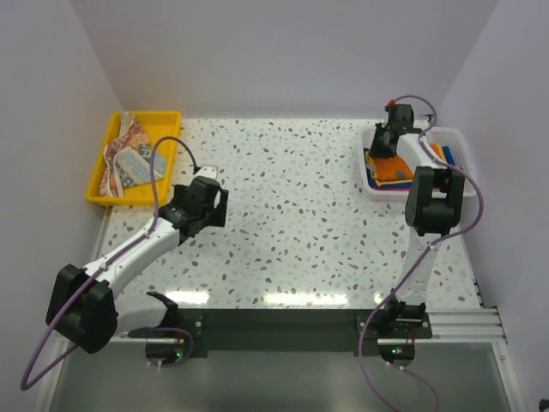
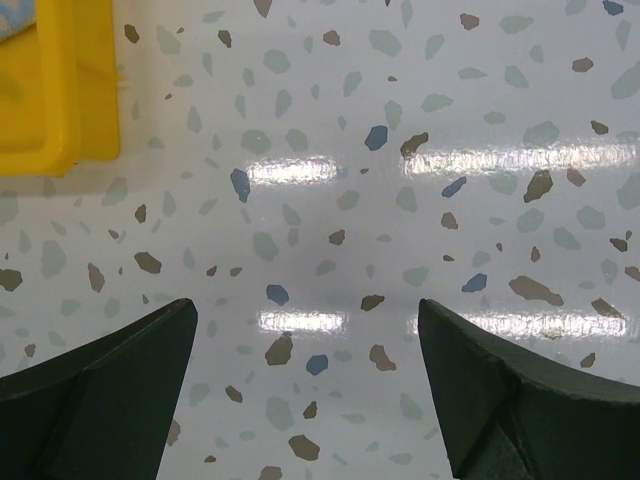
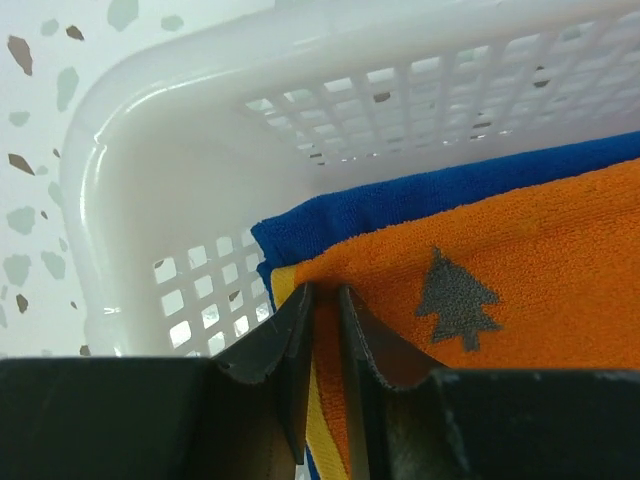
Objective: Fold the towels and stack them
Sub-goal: Neatly place the folded towel into the bin, then grab crumpled towel
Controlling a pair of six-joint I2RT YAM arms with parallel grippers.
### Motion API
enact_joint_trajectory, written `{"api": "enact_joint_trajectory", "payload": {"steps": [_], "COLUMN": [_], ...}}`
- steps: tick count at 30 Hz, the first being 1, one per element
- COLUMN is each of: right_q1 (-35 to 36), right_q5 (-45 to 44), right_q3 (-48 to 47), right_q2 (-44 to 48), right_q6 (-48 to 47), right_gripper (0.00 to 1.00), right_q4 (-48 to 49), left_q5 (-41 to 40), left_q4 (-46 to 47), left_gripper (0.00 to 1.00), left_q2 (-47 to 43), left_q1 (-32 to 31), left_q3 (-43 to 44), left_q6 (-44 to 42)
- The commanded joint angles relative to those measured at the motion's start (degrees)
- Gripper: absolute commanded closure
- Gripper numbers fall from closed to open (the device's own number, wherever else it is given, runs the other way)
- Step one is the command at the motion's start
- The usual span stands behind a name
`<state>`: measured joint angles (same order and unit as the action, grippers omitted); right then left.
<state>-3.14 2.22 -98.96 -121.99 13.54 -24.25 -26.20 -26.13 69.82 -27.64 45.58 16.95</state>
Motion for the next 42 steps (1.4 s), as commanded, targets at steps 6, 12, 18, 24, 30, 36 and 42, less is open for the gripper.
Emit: {"api": "enact_joint_trajectory", "payload": {"steps": [6,12,18,24,30,36,42], "right_q1": [0.76,0.76,2.52,13.22,18.69,21.5,22.12], "right_q5": [1.66,-2.13,-3.63,-4.59,1.37,4.99,7.09], "right_q3": [-3.08,-2.21,3.4,14.91,21.69,23.9,24.16], "right_q2": [3.5,14.05,26.44,38.14,43.41,43.86,42.63], "right_q6": [-0.36,-0.27,1.49,0.61,1.05,1.75,1.67], "right_gripper": [0.67,0.39,0.02,0.02,0.02,0.02,0.02], "right_q4": [-4.22,-9.23,-19.33,-16.45,-11.62,-9.85,-9.85], "left_q5": [2.46,2.21,2.9,3.87,3.44,2.73,2.99], "left_q4": [3.89,2.4,0.99,-1.47,-3.31,-2.53,-3.4], "left_gripper": [0.02,0.0,0.0,0.0,0.01,0.01,0.06], "left_q2": [-2.15,0.13,8.21,21.83,36.33,45.39,54.09], "left_q1": [0.74,2.93,16.26,30.42,38.01,40.56,40.65], "left_q3": [0.56,9.94,21.54,33.76,43.42,46.0,48.36], "left_q6": [0.8,2.21,2.56,5.01,7.22,7.75,7.84]}}
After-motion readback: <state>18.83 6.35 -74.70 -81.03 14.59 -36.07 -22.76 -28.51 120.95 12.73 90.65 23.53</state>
